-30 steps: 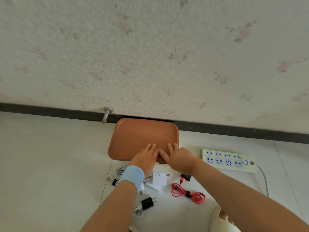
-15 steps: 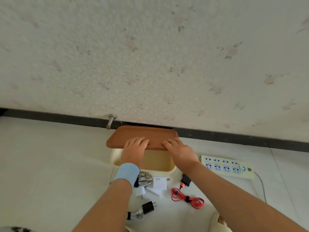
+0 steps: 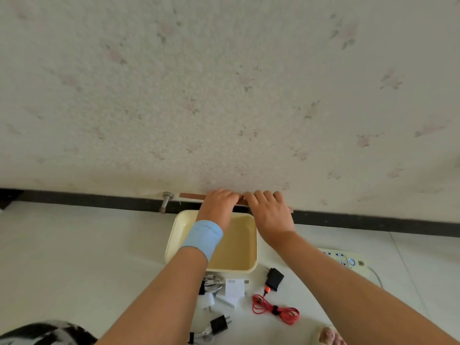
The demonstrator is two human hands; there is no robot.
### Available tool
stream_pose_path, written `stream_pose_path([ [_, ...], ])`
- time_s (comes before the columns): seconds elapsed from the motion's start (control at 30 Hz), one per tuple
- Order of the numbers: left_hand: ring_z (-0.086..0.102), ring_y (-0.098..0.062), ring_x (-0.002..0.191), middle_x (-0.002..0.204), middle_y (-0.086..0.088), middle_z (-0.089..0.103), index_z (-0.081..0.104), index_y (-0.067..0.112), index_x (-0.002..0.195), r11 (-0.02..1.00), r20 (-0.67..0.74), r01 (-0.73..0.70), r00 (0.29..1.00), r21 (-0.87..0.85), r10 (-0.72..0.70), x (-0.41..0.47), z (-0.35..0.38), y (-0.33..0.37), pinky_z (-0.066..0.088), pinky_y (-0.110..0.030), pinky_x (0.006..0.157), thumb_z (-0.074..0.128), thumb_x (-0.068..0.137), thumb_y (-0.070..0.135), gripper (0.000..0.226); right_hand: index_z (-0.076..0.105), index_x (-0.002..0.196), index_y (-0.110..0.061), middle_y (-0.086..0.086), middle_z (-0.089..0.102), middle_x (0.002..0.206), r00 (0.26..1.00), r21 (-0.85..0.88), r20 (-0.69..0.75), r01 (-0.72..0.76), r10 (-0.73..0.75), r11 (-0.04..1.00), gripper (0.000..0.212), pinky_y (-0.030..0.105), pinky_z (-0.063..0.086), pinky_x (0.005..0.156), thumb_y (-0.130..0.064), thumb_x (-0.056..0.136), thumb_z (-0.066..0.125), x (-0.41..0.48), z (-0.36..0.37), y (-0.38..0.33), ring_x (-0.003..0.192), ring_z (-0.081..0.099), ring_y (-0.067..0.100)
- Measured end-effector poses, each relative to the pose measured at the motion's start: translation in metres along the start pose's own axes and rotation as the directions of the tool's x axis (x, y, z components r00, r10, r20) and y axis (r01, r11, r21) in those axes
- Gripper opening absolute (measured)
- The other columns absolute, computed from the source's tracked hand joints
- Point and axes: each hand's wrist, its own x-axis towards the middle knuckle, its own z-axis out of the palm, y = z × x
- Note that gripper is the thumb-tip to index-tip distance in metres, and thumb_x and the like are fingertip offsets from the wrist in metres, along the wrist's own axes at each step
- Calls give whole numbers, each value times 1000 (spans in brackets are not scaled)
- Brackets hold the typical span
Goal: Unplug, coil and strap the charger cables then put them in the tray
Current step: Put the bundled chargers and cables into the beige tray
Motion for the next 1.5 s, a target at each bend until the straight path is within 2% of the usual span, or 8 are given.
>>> stream_pose_path([
  [0.2,47,-20,118,125,8,58,52,33,131,982,-13,158,988,103,-157,13,8,14,27,-33,105,52,83,-2,59,62,110,-22,-1,63,98,965,-45,158,-204,209,978,38,39,36,87,-4,77,54,-24,-22,77,91,54,25],
  [0.33,50,-25,116,128,0,54,58,29,130,951,123,308,945,-23,-303,23,28,35,44,-36,92,42,94,2,47,58,118,-26,-3,62,104,920,-109,296,-232,255,967,36,37,32,91,-12,85,50,-45,-23,123,98,49,23],
  [0.67,22,-27,145,163,-2,8,21,33,153,947,371,300,897,-116,-239,47,80,77,38,-40,109,49,98,19,64,52,129,-25,-2,63,119,828,-95,471,-295,304,951,43,45,25,109,-10,90,40,-71,8,177,115,48,24],
  [0.9,43,-31,132,156,-8,22,18,26,155,928,560,306,817,-214,-141,54,100,83,42,-39,106,55,95,23,71,32,149,-18,10,40,143,829,-132,419,-347,370,928,66,45,31,114,-7,89,57,-64,33,161,133,37,31],
  [1.03,27,-27,144,161,-5,16,0,25,157,919,516,335,836,-208,-188,56,98,84,35,-39,110,51,97,16,79,25,156,-16,16,26,158,835,-29,438,-356,332,934,70,46,24,121,2,93,49,-56,45,147,149,19,35],
  [1.17,34,-26,139,155,-5,29,16,25,155,924,445,329,869,-197,-214,49,91,73,41,-41,106,50,98,21,67,23,155,-18,22,22,157,818,-157,413,-369,400,916,73,49,27,117,-6,91,55,-44,49,123,147,22,39],
  [1.33,52,-25,116,143,-5,36,33,20,145,921,378,364,880,-143,-289,34,86,46,51,-37,86,50,97,19,51,54,128,-20,9,50,124,938,-36,323,-121,126,992,40,41,42,96,-20,88,58,-31,49,85,111,52,30],
  [1.5,40,-24,133,150,0,29,31,30,148,930,526,367,794,-16,-304,-2,92,8,45,-41,101,57,94,25,60,43,146,-25,6,47,138,823,211,554,7,-125,977,50,38,41,101,-21,96,48,-31,58,38,123,48,26],
])
